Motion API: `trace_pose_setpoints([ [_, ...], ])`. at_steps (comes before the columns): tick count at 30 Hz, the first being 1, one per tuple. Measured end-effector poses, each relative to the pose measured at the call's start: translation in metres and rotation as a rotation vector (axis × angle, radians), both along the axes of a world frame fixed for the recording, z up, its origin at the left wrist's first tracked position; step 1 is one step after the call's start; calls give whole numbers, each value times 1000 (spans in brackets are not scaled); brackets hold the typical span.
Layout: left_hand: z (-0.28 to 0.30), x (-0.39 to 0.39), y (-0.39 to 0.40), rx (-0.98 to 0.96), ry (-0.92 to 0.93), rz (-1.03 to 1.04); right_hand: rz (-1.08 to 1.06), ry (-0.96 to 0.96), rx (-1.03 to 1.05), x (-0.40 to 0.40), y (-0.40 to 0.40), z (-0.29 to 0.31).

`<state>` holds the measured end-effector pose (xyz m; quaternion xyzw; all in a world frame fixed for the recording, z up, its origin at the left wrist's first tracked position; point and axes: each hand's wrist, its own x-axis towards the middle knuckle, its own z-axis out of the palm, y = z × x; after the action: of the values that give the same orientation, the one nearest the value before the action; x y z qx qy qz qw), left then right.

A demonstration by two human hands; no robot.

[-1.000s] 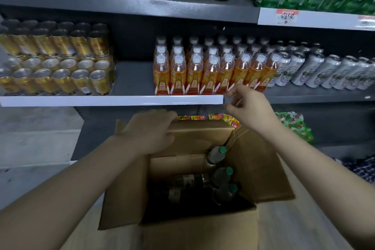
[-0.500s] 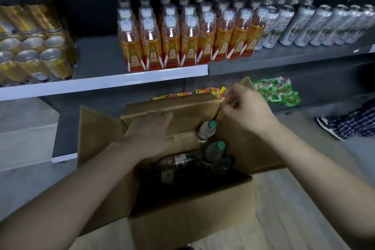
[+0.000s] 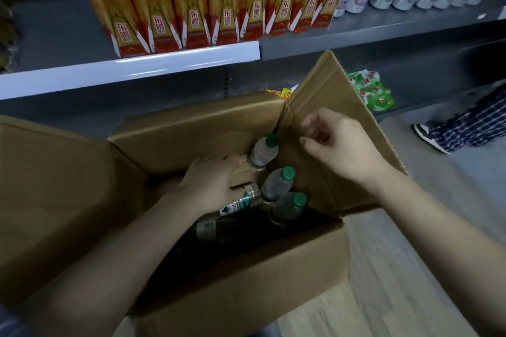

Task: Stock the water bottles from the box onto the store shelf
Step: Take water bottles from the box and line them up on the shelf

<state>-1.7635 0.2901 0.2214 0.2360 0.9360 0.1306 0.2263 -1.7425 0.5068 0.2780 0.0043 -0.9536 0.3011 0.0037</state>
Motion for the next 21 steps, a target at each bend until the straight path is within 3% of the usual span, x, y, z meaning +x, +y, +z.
trace_pose_setpoints([
  [21, -125, -28, 53, 88, -63, -27, -8, 13, -47, -28, 16, -81],
])
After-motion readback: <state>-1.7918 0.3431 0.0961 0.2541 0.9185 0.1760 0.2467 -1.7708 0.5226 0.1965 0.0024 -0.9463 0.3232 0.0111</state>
